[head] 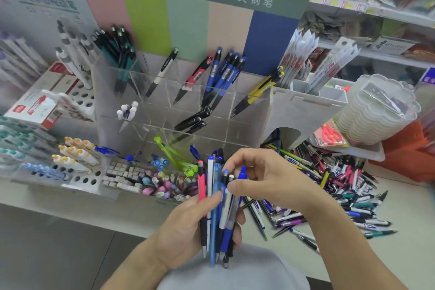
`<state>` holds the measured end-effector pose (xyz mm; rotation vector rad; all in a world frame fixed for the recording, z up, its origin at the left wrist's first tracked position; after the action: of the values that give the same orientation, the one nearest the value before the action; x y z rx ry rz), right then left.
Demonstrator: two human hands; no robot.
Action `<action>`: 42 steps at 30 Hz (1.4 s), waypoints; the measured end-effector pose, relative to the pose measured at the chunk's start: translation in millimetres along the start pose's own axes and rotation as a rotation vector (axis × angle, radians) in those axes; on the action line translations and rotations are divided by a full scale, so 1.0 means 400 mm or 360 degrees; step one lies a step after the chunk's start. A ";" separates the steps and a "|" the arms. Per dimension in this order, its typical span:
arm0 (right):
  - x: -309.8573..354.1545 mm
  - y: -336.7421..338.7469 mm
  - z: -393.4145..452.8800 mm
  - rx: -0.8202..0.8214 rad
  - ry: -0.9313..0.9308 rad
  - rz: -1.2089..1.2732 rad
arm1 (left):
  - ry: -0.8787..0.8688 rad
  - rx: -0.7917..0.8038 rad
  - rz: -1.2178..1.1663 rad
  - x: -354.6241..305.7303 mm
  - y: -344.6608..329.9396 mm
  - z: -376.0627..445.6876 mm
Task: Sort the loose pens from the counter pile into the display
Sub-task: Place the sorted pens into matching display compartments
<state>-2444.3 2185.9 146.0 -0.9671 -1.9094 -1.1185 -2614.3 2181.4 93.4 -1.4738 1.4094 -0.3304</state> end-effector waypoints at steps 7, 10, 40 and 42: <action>-0.010 -0.007 0.016 -0.0241 -0.0003 0.0252 | -0.0280 -0.0261 0.0446 -0.018 0.057 -0.017; 0.007 -0.006 0.030 -0.0501 0.0124 0.0383 | -0.0409 -0.0424 0.0417 -0.040 0.101 -0.045; 0.116 -0.174 0.175 -0.0248 0.0227 -0.0597 | -0.0494 -0.0397 -0.0113 -0.106 0.164 -0.114; 0.096 -0.146 0.149 -0.0338 0.0192 -0.0466 | -0.0450 -0.0351 -0.0137 -0.106 0.137 -0.096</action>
<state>-2524.4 2229.1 134.6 -0.7240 -1.9017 -1.5398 -2687.1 2211.4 85.2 -1.6901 1.1851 -0.0153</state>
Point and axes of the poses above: each hand's wrist, its own z-axis towards the middle knuckle, its own y-axis out of the back of the hand, x = y × z, the point moved 3 cm from there along z, towards the middle knuckle, and after that the axes turned 14 degrees about -z, right-handed, at the moved point
